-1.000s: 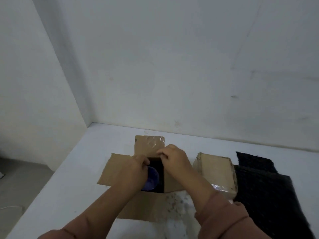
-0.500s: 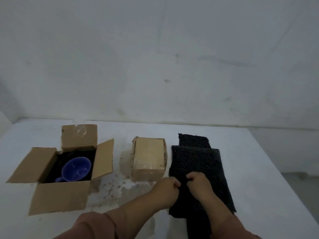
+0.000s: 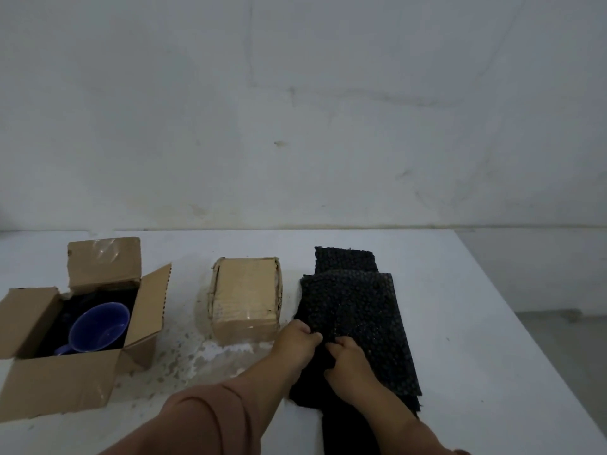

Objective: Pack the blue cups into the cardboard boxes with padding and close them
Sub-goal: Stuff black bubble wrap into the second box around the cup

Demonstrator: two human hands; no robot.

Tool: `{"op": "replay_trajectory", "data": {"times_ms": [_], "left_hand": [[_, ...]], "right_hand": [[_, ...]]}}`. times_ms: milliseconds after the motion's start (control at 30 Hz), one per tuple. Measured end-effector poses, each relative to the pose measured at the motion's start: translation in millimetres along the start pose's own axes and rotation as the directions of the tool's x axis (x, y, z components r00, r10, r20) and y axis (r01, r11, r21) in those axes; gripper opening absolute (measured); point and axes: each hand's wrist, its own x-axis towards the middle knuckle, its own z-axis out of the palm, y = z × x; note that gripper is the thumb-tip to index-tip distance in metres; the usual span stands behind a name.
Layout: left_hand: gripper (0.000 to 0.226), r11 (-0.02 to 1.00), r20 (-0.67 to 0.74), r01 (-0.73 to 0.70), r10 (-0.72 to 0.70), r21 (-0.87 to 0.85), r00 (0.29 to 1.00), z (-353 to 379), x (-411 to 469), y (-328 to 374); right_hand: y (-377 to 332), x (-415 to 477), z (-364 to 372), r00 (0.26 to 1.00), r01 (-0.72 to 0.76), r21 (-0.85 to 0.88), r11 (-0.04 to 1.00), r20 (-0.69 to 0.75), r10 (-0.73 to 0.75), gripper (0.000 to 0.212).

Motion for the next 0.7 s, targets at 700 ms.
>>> {"op": "replay_trajectory", "data": {"times_ms": [700], "left_hand": [[0.044, 0.932, 0.108, -0.339, 0.353, -0.130, 0.929, -18, -38, 47]], "right_hand": [[25, -7, -29, 0.788, -0.001, 0.714, 0.700, -0.430, 0.441, 0.013]]}}
